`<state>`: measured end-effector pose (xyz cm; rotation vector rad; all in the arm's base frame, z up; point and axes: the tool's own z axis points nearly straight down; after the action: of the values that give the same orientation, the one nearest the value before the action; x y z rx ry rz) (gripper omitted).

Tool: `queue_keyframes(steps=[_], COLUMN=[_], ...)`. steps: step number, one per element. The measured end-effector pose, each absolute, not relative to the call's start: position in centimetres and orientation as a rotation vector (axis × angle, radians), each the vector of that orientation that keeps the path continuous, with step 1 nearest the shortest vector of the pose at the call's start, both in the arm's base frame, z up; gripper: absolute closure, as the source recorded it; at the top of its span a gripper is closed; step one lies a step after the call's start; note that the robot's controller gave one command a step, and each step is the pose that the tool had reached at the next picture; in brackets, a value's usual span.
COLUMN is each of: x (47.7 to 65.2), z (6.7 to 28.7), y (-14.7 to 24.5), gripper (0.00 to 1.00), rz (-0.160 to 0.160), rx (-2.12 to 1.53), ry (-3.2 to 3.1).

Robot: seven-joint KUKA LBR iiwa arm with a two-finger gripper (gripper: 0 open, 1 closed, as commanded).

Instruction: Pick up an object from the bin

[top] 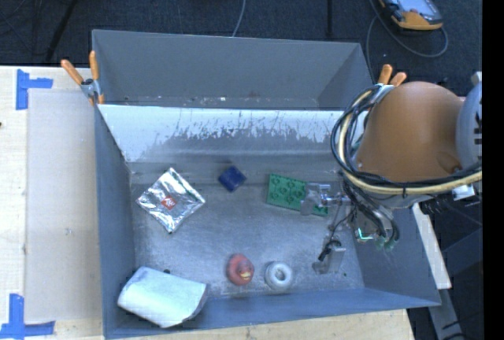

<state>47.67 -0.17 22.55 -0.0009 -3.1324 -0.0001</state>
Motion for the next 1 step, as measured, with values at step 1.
queue_keyframes(steps=[1], x=[55.49], z=[11.89], y=[-0.45], gripper=[0.00], rz=[0.000], rx=[-0.002], ry=[-3.139])
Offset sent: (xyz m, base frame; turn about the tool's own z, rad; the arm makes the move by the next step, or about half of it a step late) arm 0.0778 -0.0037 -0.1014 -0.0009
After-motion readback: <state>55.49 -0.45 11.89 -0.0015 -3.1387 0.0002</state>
